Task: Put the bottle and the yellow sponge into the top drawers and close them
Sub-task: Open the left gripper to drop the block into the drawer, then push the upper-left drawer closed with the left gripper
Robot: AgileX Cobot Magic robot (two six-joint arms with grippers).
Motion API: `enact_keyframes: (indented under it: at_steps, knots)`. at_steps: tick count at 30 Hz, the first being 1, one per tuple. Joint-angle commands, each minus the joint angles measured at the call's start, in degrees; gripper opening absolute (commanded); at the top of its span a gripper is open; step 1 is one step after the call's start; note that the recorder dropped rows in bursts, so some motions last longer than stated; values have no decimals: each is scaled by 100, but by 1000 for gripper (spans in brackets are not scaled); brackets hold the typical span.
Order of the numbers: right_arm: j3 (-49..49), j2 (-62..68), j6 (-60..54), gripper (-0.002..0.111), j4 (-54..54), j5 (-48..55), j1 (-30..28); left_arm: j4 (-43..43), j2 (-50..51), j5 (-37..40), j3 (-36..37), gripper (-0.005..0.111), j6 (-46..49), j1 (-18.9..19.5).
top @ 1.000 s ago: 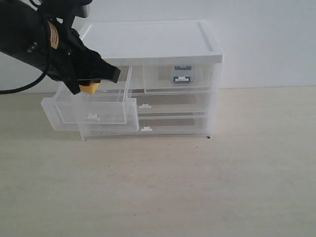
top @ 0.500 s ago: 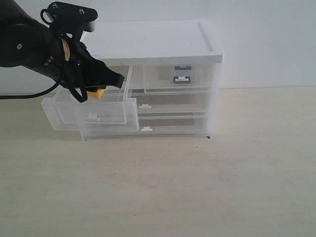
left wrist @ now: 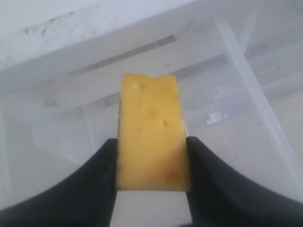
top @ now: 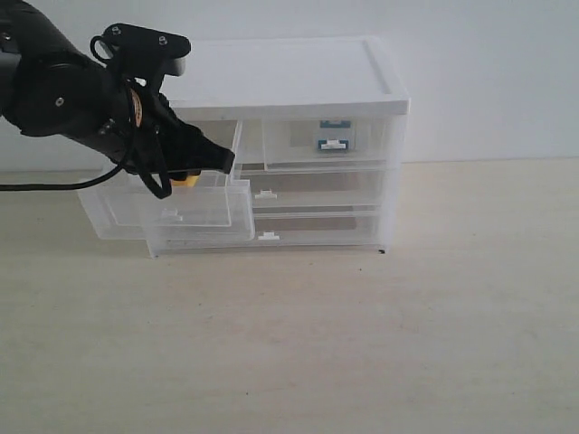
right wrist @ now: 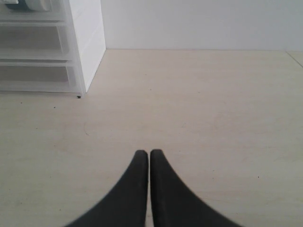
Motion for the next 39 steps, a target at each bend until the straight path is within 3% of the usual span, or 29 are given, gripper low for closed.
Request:
enact_keyframes:
  at_steps: [1, 5, 11, 16, 18, 20, 24, 25, 29, 33, 39]
  knots:
    - [-3, -23, -4, 0, 13, -27, 6, -20, -17, -136, -37, 49, -52, 10]
    - [-3, -23, -4, 0, 13, -27, 6, 5, -17, -268, -37, 67, -52, 10]
    - [-3, -23, -4, 0, 13, -27, 6, 5, -177, -388, -62, 68, 149, 10]
    - [-3, -23, -4, 0, 13, -27, 6, -14, -760, 270, -62, 68, 805, 10]
    - [-3, -23, -4, 0, 13, -27, 6, -161, -1007, 746, -62, 62, 1246, 10]
    - [-3, -23, -4, 0, 13, -27, 6, -466, -1233, 1247, -62, 49, 1750, 10]
    - [-3, -23, -4, 0, 13, -27, 6, -1570, -1586, 2162, -62, 8, 2797, 10]
    - [-3, -23, -4, 0, 13, -27, 6, -1839, -1627, 2374, -62, 5, 3011, 10]
    - [-3, -23, -4, 0, 13, -27, 6, -2205, -1647, 2899, 50, 4, 3227, -30]
    - [-3, -23, -4, 0, 13, -27, 6, -2381, -1513, 2202, 574, 4, 3227, -53]
    - [-3, -23, -4, 0, 13, -27, 6, -2420, -774, 1175, 593, 4, 3227, -53]
